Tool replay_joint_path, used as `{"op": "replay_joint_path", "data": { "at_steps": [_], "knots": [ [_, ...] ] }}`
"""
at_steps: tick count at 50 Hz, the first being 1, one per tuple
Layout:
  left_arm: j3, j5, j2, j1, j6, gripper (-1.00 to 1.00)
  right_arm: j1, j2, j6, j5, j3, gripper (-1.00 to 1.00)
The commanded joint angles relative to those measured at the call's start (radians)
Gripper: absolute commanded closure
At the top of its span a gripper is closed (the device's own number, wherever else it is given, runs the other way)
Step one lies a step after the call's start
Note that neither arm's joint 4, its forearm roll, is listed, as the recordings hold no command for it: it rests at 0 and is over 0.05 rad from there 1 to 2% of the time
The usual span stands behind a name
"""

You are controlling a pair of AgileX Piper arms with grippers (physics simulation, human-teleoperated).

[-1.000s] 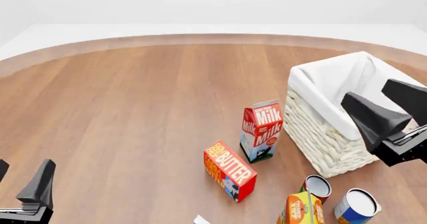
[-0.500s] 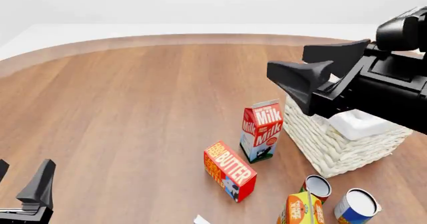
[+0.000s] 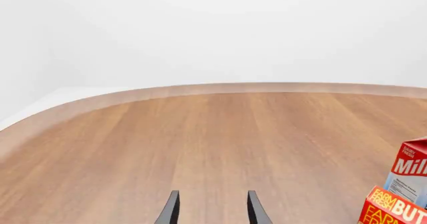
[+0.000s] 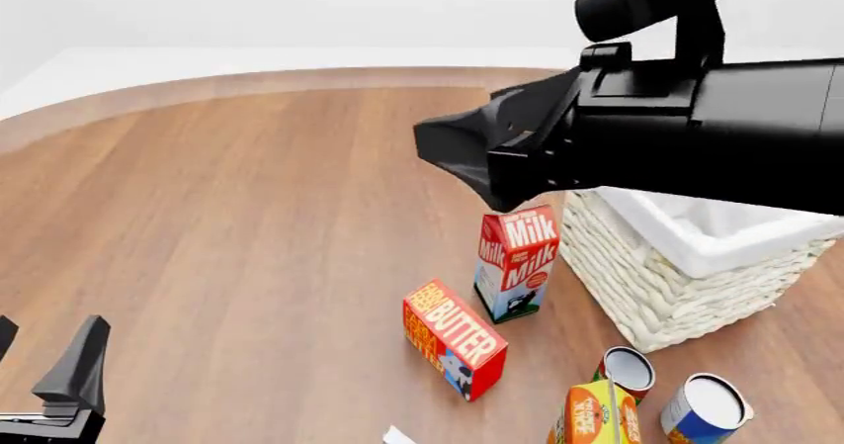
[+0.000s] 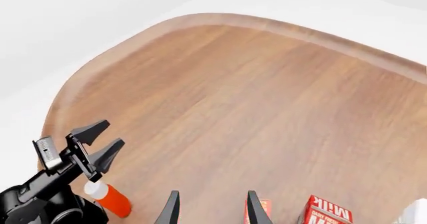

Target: Pick up the cream cheese box and the butter, and put them in the basket.

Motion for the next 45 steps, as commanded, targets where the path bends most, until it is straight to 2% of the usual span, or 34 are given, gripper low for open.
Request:
{"op": "replay_joint_path", "data": {
  "at_steps": [1, 4, 7, 8, 10, 20, 23, 35, 45],
  "knots": [
    [0.000, 0.000, 0.000, 0.000, 0.000, -1.00, 0.036, 0.048, 0.054, 0.013, 0.024, -1.00],
    [0.000, 0.000, 0.000, 0.000, 0.000, -1.00, 0.043, 0.048, 0.079, -0.010, 0.067, -1.00],
    [0.000, 0.000, 0.000, 0.000, 0.000, -1.00, 0.032, 0.048, 0.081, -0.020, 0.094, -1.00],
    [0.000, 0.000, 0.000, 0.000, 0.000, -1.00, 0.023, 0.051, 0.055, -0.012, 0.088, -1.00],
    [0.000, 0.000, 0.000, 0.000, 0.000, -1.00, 0.019, 0.044, 0.077, -0.013, 0.093, -1.00],
    [0.000, 0.000, 0.000, 0.000, 0.000, -1.00, 0.009, 0.037, 0.068, -0.014, 0.123, -1.00],
    [0.000, 0.000, 0.000, 0.000, 0.000, -1.00, -0.009, 0.049, 0.034, -0.019, 0.139, -1.00],
    [0.000, 0.000, 0.000, 0.000, 0.000, -1.00, -0.036, 0.036, 0.026, -0.005, 0.155, -1.00],
    [0.000, 0.000, 0.000, 0.000, 0.000, -1.00, -0.063, 0.019, 0.042, -0.041, 0.237, -1.00]
  ]
}}
